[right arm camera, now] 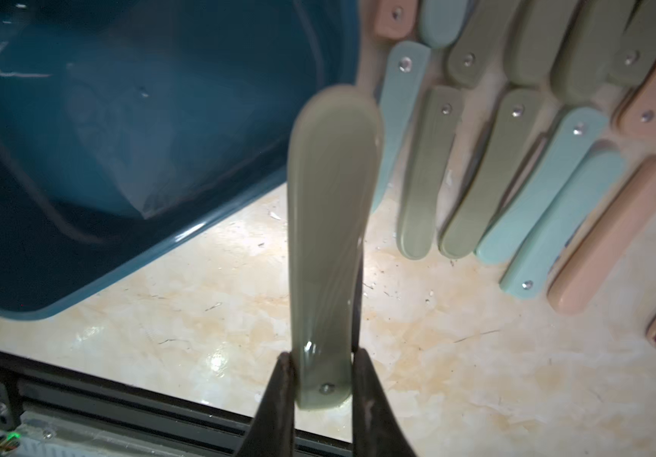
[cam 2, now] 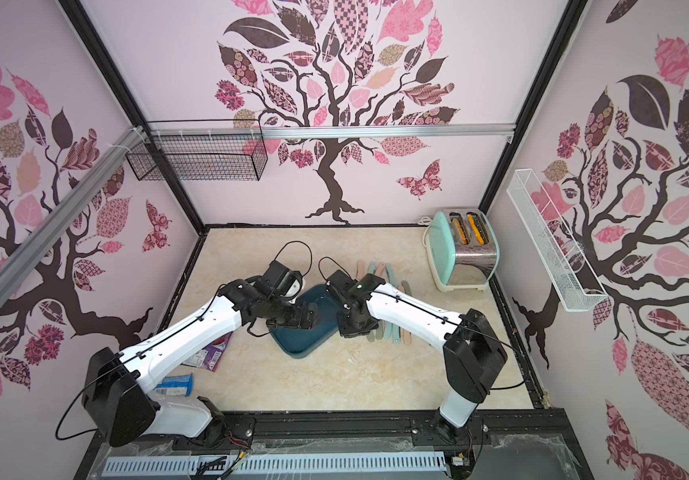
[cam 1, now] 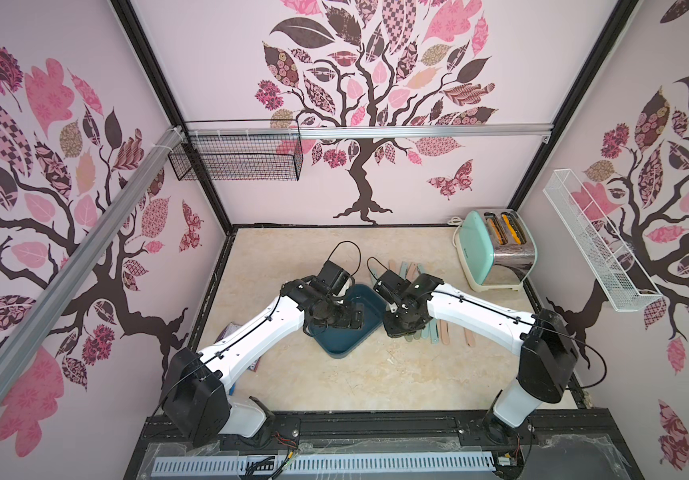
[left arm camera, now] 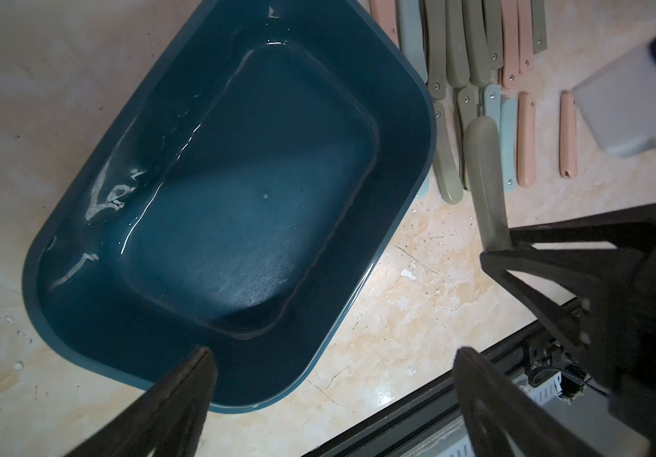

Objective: Take the fruit knife out of the storage box
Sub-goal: Place the fruit knife at the center of the board.

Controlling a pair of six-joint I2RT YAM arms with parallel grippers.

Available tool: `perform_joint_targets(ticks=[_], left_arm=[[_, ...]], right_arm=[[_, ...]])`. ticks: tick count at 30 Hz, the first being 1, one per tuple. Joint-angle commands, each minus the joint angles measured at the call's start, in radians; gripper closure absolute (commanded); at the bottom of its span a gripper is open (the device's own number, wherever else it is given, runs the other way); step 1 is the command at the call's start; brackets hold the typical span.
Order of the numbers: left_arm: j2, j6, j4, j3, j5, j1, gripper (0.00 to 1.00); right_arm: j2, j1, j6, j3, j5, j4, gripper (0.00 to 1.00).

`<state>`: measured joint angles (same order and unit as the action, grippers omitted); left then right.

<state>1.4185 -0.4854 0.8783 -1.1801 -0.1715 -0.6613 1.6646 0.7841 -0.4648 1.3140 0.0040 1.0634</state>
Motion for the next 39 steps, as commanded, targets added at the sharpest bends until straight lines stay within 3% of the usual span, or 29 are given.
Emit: perform_joint_targets(ticks=[1,12,20,26,29,32,34,36,39], left_arm=[[-0.004,0.021,-0.004,-0.023,-0.022,-0.004,0.02],[-0.054,0.031,0.037,0.014,0.004,-0.005,0.02],[-0.073,0.022,0.026,0.047,0.015,-0.004,0.02],[-0.079,0.027,0.038,0.047,0.025,-0.004,0.02],[-0.092,0.026,0.058,0.035,0.044,-0.004,0.02],[-0.124,-0.005,0.145,-0.028,0.143,-0.004,0.02],[-0.169,-0.002,0.186,-0.057,0.201,-0.005,0.02],[-0.23,0.004,0.229,-0.072,0.282,-0.003,0.02],[-0.309,0.057,0.325,-0.101,0.394,-0.002,0.02]], right_arm=[[0.012,-0.045,-0.051,-0.009,-0.021,-0.042,0.92],[0.176,-0.052,-0.037,0.051,-0.182,-0.123,0.92],[0.255,-0.052,-0.013,0.07,-0.151,-0.128,0.88],[0.295,-0.052,-0.001,0.103,-0.125,-0.122,0.56],[0.243,-0.052,-0.008,0.096,-0.123,-0.11,0.51],[0.137,-0.052,-0.028,0.066,-0.153,-0.095,0.44],[0.057,-0.049,-0.042,0.06,-0.164,-0.065,0.32],[-0.027,-0.04,-0.051,0.071,-0.144,-0.01,0.01],[-0.131,-0.023,-0.054,0.087,-0.028,0.12,0.01]])
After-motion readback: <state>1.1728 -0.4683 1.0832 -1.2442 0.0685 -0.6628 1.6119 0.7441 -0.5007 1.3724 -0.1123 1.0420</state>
